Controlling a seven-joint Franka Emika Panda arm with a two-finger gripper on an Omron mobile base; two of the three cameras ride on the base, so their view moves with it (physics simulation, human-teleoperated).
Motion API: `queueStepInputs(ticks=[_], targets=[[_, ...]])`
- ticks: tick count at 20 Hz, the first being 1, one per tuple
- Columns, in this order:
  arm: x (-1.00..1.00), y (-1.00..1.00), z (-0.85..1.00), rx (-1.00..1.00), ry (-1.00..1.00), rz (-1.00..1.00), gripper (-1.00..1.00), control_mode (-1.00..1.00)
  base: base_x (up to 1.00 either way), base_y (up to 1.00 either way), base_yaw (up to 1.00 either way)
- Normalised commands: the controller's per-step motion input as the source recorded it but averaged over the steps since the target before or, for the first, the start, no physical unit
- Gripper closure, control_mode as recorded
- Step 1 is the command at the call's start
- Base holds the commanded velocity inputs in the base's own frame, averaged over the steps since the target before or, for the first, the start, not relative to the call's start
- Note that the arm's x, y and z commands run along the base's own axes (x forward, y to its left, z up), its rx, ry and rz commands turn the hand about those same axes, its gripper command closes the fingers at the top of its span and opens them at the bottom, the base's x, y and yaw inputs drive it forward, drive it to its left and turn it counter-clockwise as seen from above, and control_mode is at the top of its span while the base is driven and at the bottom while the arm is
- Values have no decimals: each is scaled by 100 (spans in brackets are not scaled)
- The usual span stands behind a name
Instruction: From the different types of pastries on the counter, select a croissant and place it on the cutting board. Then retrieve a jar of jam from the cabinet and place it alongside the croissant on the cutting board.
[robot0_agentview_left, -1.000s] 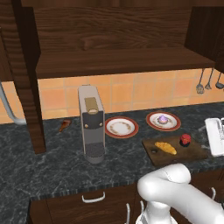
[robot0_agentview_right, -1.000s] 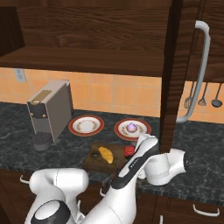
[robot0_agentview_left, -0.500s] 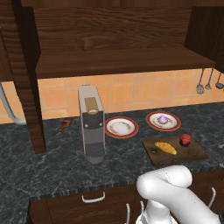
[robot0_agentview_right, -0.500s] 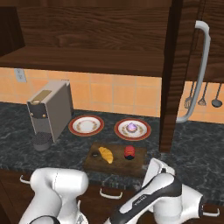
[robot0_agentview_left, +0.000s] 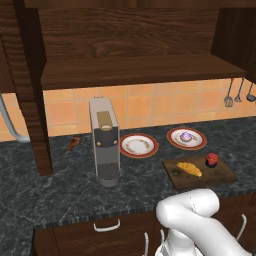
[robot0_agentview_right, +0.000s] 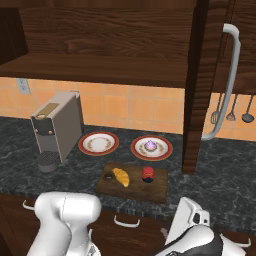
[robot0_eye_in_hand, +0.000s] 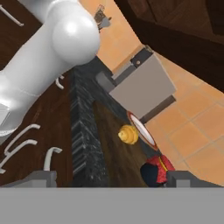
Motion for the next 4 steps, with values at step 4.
queueStepInputs(ticks=[4], targets=[[0, 0, 0, 0, 0, 0, -100, -100, 0, 0, 0]])
